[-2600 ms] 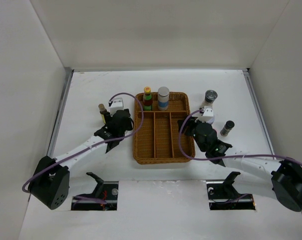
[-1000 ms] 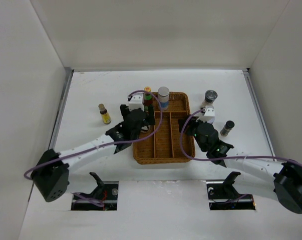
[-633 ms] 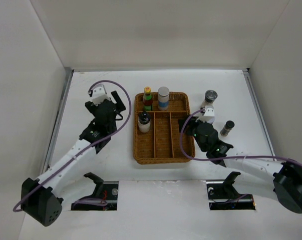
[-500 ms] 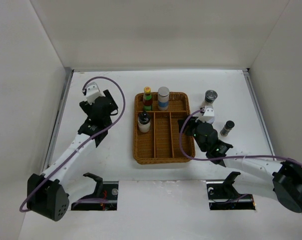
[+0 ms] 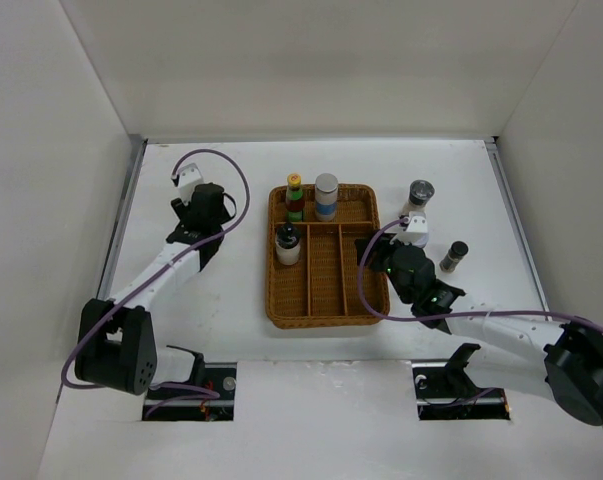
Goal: Organize the condiment bottles
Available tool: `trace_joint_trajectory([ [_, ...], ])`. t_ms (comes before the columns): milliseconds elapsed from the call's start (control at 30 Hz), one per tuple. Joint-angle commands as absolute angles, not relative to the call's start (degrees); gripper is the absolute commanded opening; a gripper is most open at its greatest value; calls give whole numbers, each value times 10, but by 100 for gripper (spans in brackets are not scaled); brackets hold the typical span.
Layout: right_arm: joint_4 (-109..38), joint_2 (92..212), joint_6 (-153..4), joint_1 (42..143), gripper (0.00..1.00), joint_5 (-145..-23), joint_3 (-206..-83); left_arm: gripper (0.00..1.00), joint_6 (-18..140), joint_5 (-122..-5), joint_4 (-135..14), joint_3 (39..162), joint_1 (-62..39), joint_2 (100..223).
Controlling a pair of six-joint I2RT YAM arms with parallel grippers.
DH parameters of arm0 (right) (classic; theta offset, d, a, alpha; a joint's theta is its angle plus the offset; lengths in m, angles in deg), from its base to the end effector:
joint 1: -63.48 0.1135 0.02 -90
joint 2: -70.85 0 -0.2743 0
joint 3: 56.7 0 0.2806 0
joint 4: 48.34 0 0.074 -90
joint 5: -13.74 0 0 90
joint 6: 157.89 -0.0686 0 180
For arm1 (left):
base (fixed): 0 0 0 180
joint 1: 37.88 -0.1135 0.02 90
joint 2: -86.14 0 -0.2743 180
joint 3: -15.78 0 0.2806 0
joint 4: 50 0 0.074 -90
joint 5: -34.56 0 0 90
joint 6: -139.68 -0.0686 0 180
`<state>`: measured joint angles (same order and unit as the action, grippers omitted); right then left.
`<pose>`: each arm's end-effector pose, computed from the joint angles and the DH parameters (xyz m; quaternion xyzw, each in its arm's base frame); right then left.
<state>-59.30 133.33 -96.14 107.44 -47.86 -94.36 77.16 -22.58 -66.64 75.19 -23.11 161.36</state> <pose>0.2230 0.1697 0.2068 0.0455 0.7767 0.1962 0.5968 0.3296 -0.0484 0.2317 -0.2284 0.8205 0.0649 0.5200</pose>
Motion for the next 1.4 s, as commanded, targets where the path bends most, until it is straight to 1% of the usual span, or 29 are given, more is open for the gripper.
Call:
trace_joint_trajectory([
  [0, -624, 1327, -962, 1079, 65, -486, -958, 49, 780, -232, -631, 771, -235, 1609],
  [67, -627, 1323, -958, 1079, 65, -479, -955, 44, 779, -228, -626, 766, -239, 1610],
  [133, -627, 1321, -964, 1076, 65, -483, -952, 33, 779, -232, -625, 765, -242, 1610],
  [233, -624, 1316, -958, 1078, 65, -477, -954, 21, 777, -226, -622, 759, -237, 1595],
  [333, -624, 1312, -963, 1076, 65, -480, -951, 15, 773, -225, -629, 764, -218, 1559],
  [467, -626, 1307, -958, 1077, 65, -473, -950, 15, 762, -212, -659, 778, -173, 1484],
  [633, -624, 1304, -957, 1077, 65, -470, -951, 15, 749, -218, -762, 810, -93, 1395],
  [733, -621, 1302, -959, 1076, 65, -474, -950, 15, 737, -201, -857, 838, -42, 1374],
  [867, -623, 1295, -957, 1076, 65, -465, -948, 15, 742, -180, -911, 842, 25, 1356],
  [933, -621, 1290, -957, 1076, 65, -465, -948, 15, 748, -187, -909, 840, 60, 1360],
  [1033, -621, 1272, -955, 1076, 65, -459, -946, 15, 759, -200, -867, 831, 111, 1380],
  [1067, -621, 1268, -955, 1077, 64, -461, -946, 15, 759, -205, -850, 830, 126, 1390],
  [1200, -617, 1268, -951, 1077, 45, -466, -949, 15, 752, -216, -795, 825, 160, 1426],
  [1367, -609, 1269, -947, 1079, 23, -460, -957, 15, 739, -219, -762, 812, 163, 1446],
])
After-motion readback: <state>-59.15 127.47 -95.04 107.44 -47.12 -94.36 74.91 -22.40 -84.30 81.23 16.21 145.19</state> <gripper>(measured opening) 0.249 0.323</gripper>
